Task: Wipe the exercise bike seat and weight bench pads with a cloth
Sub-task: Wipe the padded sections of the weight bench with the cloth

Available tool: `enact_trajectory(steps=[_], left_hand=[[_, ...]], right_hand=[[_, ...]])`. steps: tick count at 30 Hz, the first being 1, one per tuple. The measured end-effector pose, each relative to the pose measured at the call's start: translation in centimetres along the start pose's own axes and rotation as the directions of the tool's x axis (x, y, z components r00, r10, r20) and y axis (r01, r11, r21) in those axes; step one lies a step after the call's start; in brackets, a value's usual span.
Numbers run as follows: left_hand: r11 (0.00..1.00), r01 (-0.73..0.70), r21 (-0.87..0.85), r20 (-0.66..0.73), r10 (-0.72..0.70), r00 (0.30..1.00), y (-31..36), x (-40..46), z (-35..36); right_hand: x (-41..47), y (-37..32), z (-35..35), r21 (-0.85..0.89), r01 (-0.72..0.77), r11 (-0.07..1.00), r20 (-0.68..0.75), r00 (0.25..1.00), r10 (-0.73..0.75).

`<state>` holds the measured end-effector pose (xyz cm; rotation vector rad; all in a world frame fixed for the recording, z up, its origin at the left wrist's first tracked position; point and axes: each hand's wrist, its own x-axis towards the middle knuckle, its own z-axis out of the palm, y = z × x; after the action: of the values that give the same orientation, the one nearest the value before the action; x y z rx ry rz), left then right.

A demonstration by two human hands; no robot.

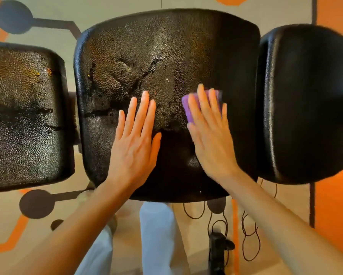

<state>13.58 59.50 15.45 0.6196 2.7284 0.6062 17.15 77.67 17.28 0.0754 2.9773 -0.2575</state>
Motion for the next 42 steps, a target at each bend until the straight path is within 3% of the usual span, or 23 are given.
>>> enact_trajectory(steps=[2, 4, 7, 9, 12, 15, 17, 21, 27, 32, 34, 39, 42], left_hand=[[1.000, 0.004, 0.001, -0.007, -0.004, 1.000, -0.1, -0.1, 0.1], [1.000, -0.008, 0.004, -0.010, 0.008, 1.000, 0.0, 0.0, 0.1], [1.000, -0.011, 0.020, -0.016, 0.011, 1.000, -0.2, -0.1, 0.3], [1.000, -0.017, 0.025, -0.020, 0.017, 1.000, -0.1, 0.0, 0.3], [1.000, -0.021, 0.009, -0.030, 0.021, 0.999, 0.0, 0.0, 0.2], [1.000, -0.021, 0.006, -0.040, 0.021, 0.999, -0.1, -0.1, 0.1], [0.999, -0.033, 0.014, -0.045, 0.034, 0.998, -0.1, -0.1, 0.2], [0.999, -0.032, 0.027, -0.050, 0.033, 0.998, -0.2, -0.2, 0.3], [0.999, -0.037, 0.020, -0.058, 0.038, 0.998, -0.4, 0.0, 0.3], [0.998, -0.058, 0.025, -0.066, 0.060, 0.996, -0.6, 0.0, 0.6], [0.998, -0.066, 0.024, -0.076, 0.068, 0.995, -0.6, 0.1, 0.7], [0.998, -0.064, 0.021, -0.073, 0.065, 0.995, -0.8, 0.0, 0.7], [0.997, -0.076, 0.021, -0.068, 0.077, 0.995, -0.6, 0.0, 0.7]], right_hand=[[-6.3, -0.1, -0.1, 0.051, 0.062, 0.997, 0.081, 0.995, -0.066], [-3.9, 1.3, 0.0, 0.064, 0.072, 0.995, 0.082, 0.994, -0.077], [6.2, 2.1, -0.9, 0.069, -0.125, 0.990, -0.052, 0.990, 0.129], [6.5, 2.2, -0.4, 0.095, -0.174, 0.980, -0.084, 0.980, 0.182], [-5.3, 0.5, 0.7, 0.041, -0.106, 0.994, 0.006, 0.994, 0.106], [-13.7, -0.5, 0.7, 0.123, -0.078, 0.989, 0.108, 0.992, 0.064], [-9.7, 0.7, 0.7, 0.103, -0.078, 0.992, 0.081, 0.994, 0.070], [0.9, 2.7, 0.4, 0.099, -0.271, 0.957, -0.073, 0.958, 0.279], [-14.7, -1.8, 2.1, 0.165, -0.251, 0.954, 0.027, 0.968, 0.250], [-2.2, 1.2, 0.9, 0.136, -0.361, 0.923, -0.089, 0.923, 0.374], [-2.0, 0.6, 1.2, 0.147, -0.406, 0.902, -0.112, 0.899, 0.423], [-14.7, -5.7, 2.3, 0.083, -0.256, 0.963, 0.031, 0.967, 0.255], [-9.0, -4.4, 2.1, 0.053, -0.250, 0.967, -0.022, 0.968, 0.251]])
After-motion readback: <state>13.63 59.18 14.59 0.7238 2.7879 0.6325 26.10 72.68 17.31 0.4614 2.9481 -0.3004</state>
